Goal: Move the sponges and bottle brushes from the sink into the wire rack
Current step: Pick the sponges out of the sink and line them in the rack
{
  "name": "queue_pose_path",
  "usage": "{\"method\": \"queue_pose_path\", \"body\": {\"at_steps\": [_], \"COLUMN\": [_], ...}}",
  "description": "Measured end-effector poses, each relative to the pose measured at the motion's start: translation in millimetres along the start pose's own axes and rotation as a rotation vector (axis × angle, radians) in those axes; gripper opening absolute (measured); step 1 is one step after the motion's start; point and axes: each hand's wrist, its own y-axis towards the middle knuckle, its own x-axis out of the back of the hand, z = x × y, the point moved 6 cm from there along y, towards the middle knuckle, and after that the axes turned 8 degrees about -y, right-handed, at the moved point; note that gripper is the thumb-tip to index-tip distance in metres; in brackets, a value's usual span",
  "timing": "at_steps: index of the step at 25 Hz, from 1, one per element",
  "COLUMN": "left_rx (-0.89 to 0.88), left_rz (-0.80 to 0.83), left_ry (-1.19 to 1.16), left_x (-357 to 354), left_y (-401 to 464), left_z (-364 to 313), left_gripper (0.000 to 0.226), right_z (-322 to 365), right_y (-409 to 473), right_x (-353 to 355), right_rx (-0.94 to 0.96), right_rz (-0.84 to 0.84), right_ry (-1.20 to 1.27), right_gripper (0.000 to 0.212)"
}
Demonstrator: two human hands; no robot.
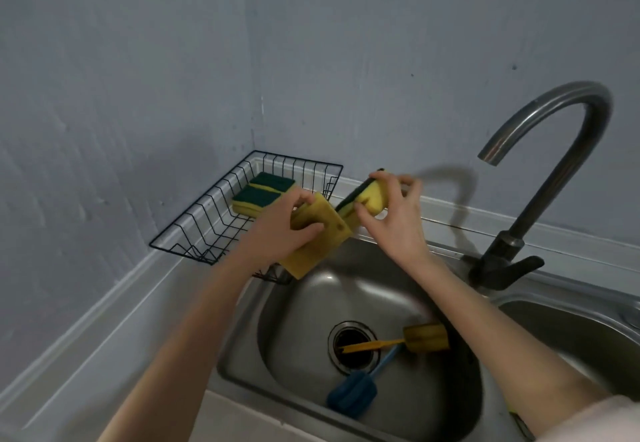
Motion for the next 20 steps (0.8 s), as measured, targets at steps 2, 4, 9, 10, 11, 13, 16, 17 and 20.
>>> {"method": "queue_pose_path", "body": {"at_steps": [2, 4, 9, 10, 11, 13, 16, 17, 20], "left_rx": [0.017, 0.032, 0.087, 0.097, 0.111, 0.135, 0.147, 0.141, 0.118], "left_rz": [-0.026, -0.062, -0.186, -0.202, -0.212, -0.218, -0.184, -0.174, -0.155], "left_ry": [0.009, 0.029, 0.037, 0.041, 0.044, 0.034, 0.034, 0.037, 0.016], "left_x": [20.4, 39.9, 90.9, 99.7, 106.1, 117.0, 124.6, 125.4, 125.1], "left_y": [-3.9, -6.1, -11.9, -11.3, -10.9, -7.3, 0.0, 2.6, 9.9], "left_z": [7.8, 18.0, 47.3, 54.0, 61.1, 76.8, 97.6, 103.0, 114.4], "left_gripper": [0.034, 0.035, 0.035, 0.035, 0.035, 0.034, 0.036, 0.037, 0.040], "right_z": [15.8, 28.2, 48.8, 52.1, 54.8, 61.1, 62.7, 63.2, 66.7], "right_y": [4.8, 9.8, 24.1, 27.4, 29.4, 33.4, 37.8, 38.2, 38.2], "right_x": [-11.3, -24.7, -70.5, -81.0, -90.5, -111.6, -147.7, -160.2, -193.8], "right_rx": [0.002, -0.002, -0.009, -0.010, -0.014, -0.034, -0.111, -0.132, -0.164], "right_rz": [-0.016, -0.003, 0.080, 0.094, 0.113, 0.184, 0.330, 0.389, 0.512], "right_ry": [0.053, 0.091, 0.039, 0.003, -0.014, 0.016, 0.031, 0.029, 0.021], "right_gripper": [0.051, 0.052, 0.051, 0.050, 0.050, 0.050, 0.053, 0.055, 0.069]}}
